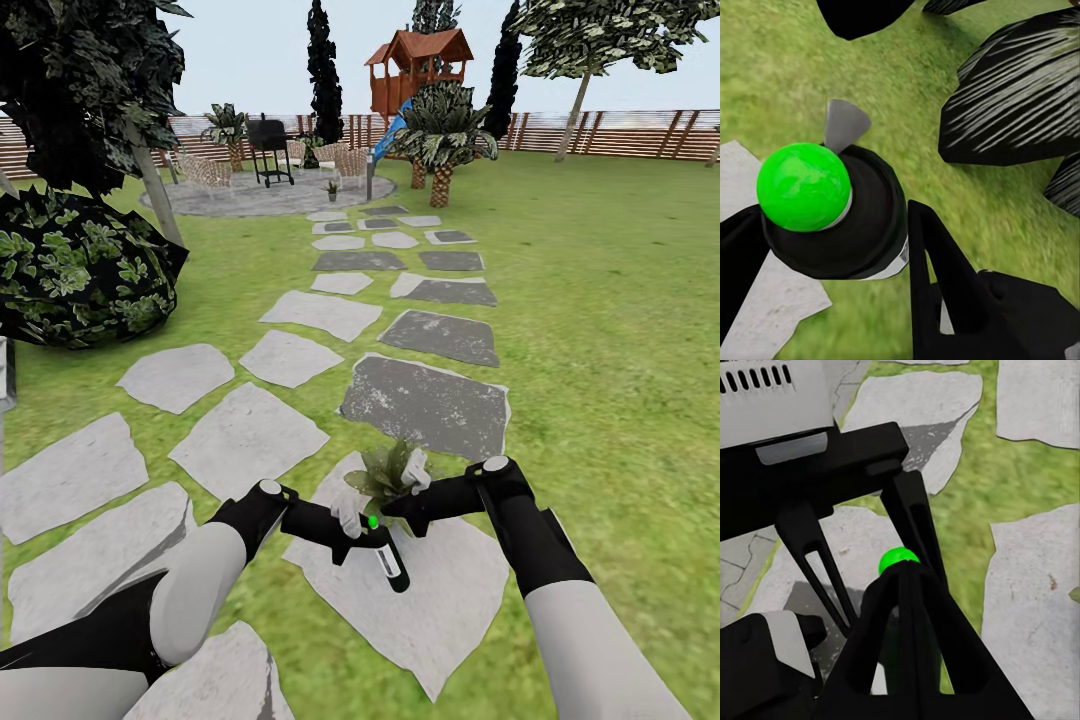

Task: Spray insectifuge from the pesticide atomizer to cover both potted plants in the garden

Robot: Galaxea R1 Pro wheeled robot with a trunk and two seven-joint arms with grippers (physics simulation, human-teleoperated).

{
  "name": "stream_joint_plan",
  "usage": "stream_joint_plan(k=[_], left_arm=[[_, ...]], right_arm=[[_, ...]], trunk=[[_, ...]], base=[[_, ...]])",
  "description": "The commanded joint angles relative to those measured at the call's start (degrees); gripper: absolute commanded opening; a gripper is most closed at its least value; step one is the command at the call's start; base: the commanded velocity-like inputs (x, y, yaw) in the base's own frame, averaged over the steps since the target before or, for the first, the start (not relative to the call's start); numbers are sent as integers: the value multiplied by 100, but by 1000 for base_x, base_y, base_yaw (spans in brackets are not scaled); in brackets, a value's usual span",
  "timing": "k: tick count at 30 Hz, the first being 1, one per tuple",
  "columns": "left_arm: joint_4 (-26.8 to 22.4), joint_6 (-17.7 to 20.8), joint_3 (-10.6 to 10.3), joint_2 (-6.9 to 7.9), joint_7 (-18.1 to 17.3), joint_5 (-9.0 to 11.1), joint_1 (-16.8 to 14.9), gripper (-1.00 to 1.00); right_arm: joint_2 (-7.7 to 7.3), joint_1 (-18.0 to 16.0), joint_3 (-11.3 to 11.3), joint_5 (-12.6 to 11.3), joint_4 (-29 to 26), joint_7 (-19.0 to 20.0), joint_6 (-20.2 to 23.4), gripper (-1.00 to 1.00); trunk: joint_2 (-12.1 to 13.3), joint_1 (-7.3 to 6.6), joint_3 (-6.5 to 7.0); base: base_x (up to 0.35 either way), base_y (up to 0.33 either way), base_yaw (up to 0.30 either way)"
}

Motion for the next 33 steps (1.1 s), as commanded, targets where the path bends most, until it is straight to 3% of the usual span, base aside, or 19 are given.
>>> stream_joint_plan(k=[1, 33], left_arm=[[-6, -59, 52, -4, -14, -58, -3, -100], [-24, -45, 35, -4, -135, -56, -3, -100]], right_arm=[[3, -4, -5, 27, -8, 31, 60, -100], [2, -4, -7, 27, 147, 22, 60, -100]], trunk=[[-3, 0, -5], [-3, 0, -5]], base=[[0, 0, 0], [0, 0, 0]])
